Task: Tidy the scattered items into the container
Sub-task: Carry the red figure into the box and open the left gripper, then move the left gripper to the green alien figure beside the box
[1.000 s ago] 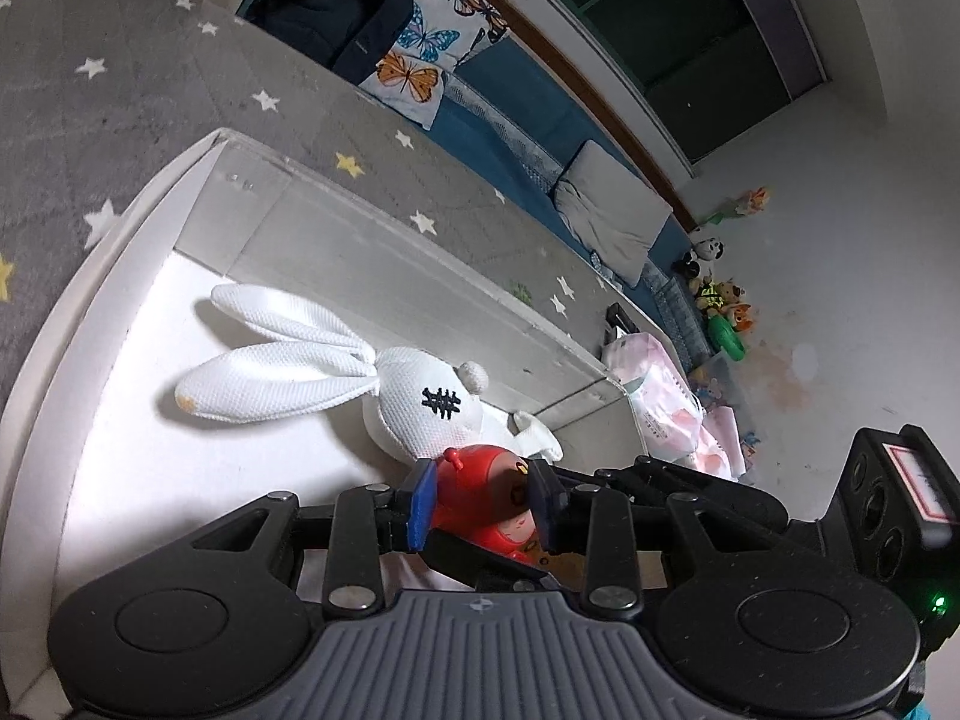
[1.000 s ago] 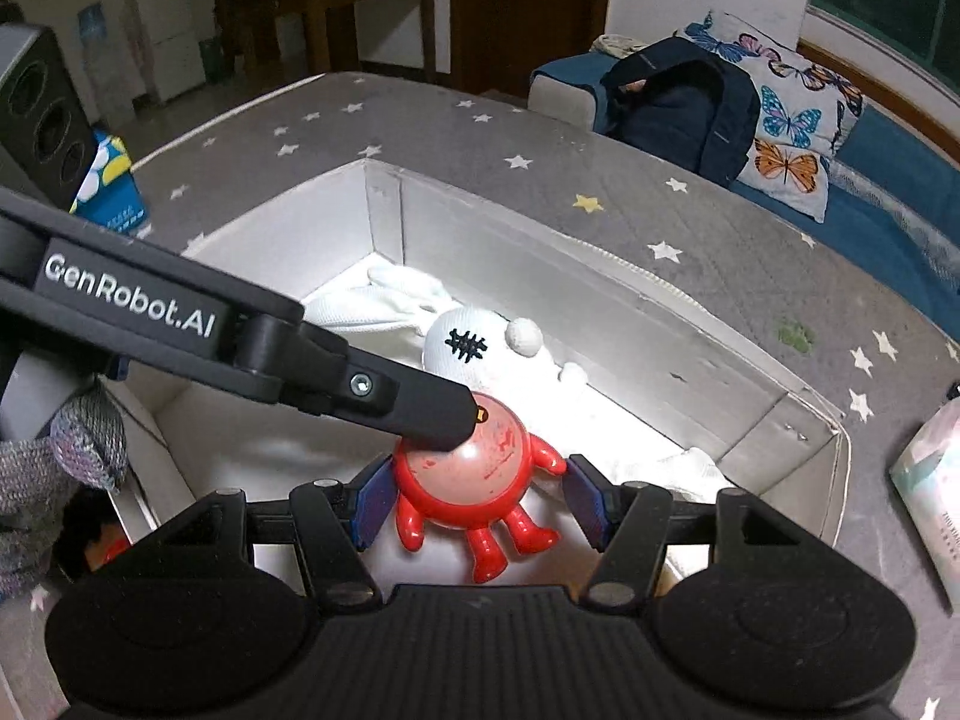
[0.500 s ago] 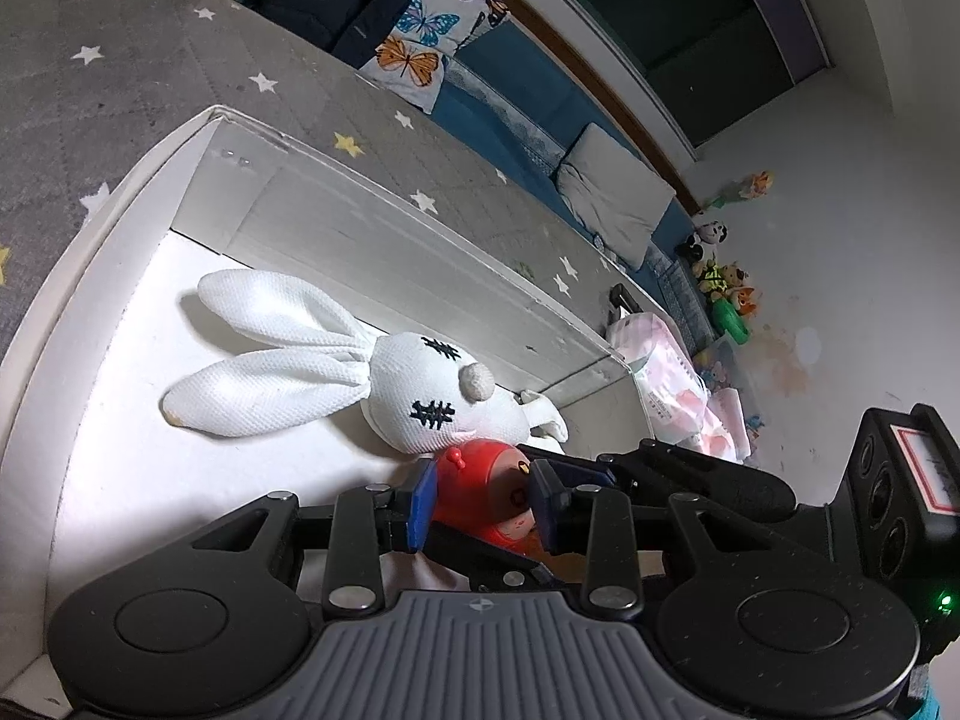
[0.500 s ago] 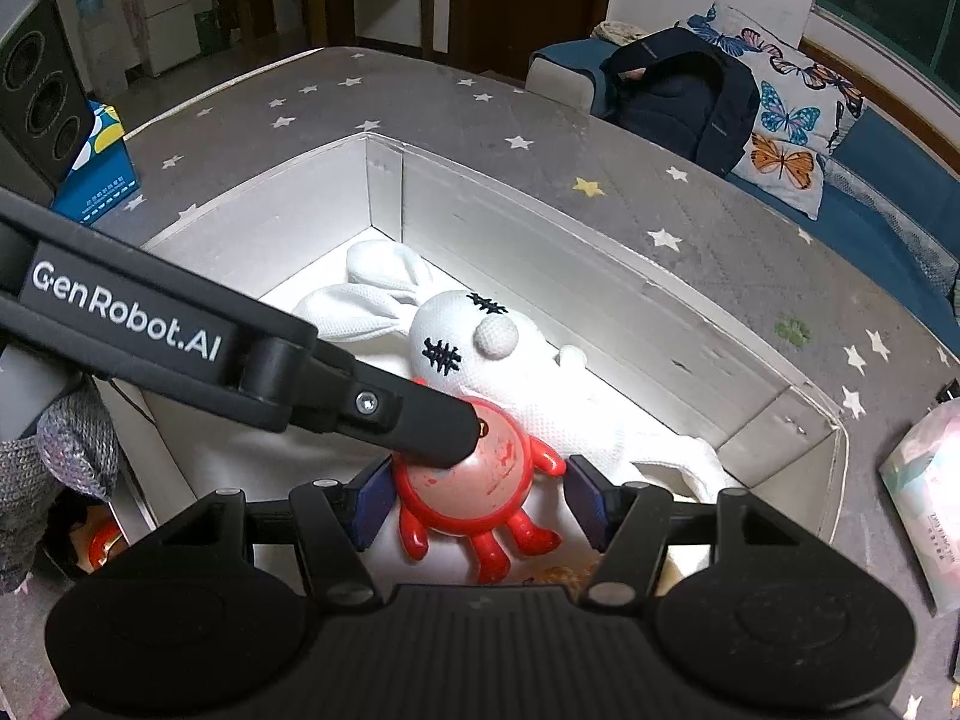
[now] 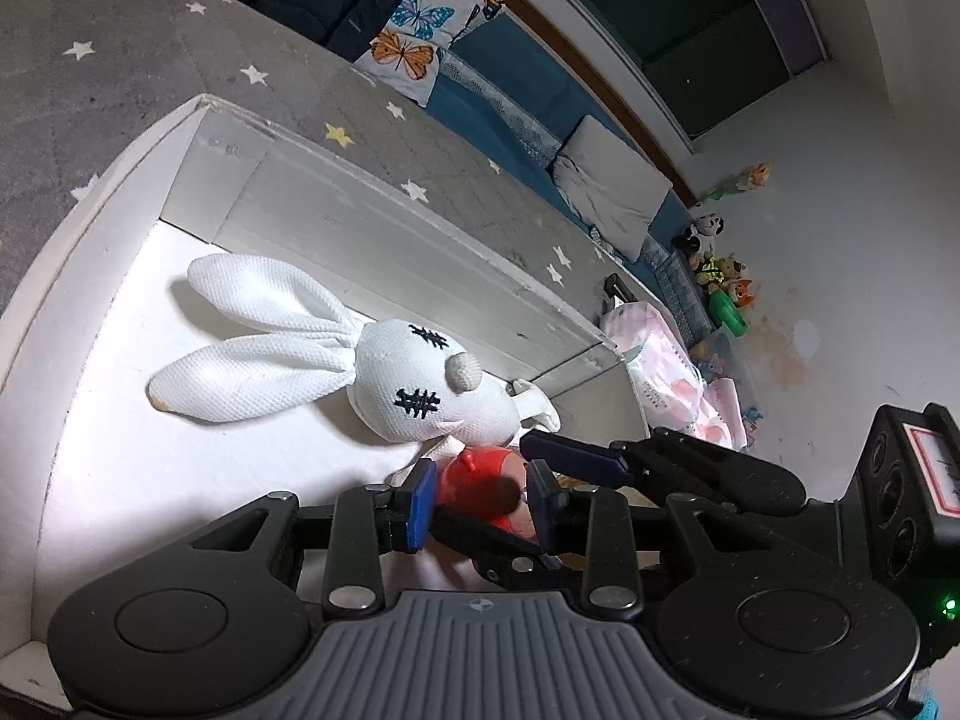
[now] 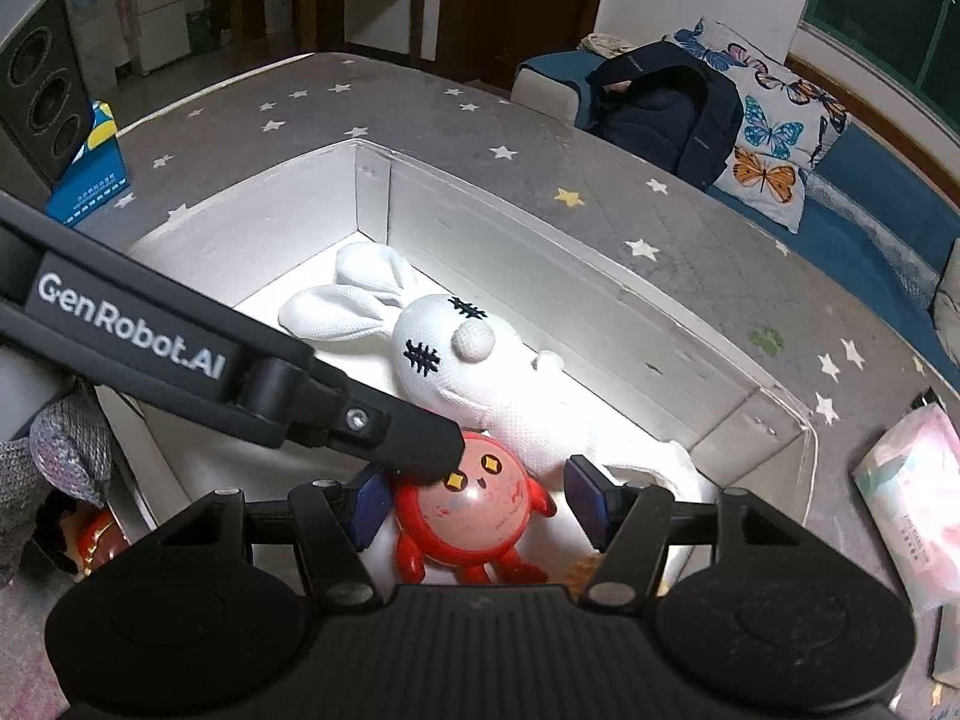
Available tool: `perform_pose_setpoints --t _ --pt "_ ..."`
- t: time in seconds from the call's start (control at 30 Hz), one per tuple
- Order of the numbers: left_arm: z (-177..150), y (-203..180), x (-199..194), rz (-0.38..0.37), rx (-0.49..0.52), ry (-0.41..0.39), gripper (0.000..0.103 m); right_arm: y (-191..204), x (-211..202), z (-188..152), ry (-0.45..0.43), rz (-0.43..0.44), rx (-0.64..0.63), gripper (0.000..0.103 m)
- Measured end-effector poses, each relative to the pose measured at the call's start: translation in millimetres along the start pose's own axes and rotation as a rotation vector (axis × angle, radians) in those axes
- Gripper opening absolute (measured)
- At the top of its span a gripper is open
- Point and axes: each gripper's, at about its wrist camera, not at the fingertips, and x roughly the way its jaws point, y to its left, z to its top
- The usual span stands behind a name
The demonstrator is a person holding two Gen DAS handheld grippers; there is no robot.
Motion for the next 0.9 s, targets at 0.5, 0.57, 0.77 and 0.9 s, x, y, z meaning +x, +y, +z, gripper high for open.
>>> perform_pose_setpoints --t 0.5,0.57,0.77,0.9 --pt "-29.3 -22.9 -63.5 -0.019 0.099 -0.122 0.035 9.2 -86.5 -36.9 -0.230 0.031 0.074 0.063" --pt "-35.4 -27.1 -72.4 -0.019 0.117 -0.136 0.035 14.6 -97.8 -44.4 -0.255 0.041 0.071 0.063" --pt "-59.3 -34.3 -96.6 -0.024 0.153 -0.178 0.035 31.4 -118.1 -70.4 -0.302 0.074 0.075 0.063" --pt "-74.6 -36.9 -105.9 -0.028 0.162 -0.188 0.035 41.3 -118.7 -89.6 -0.300 0.088 0.076 0.063"
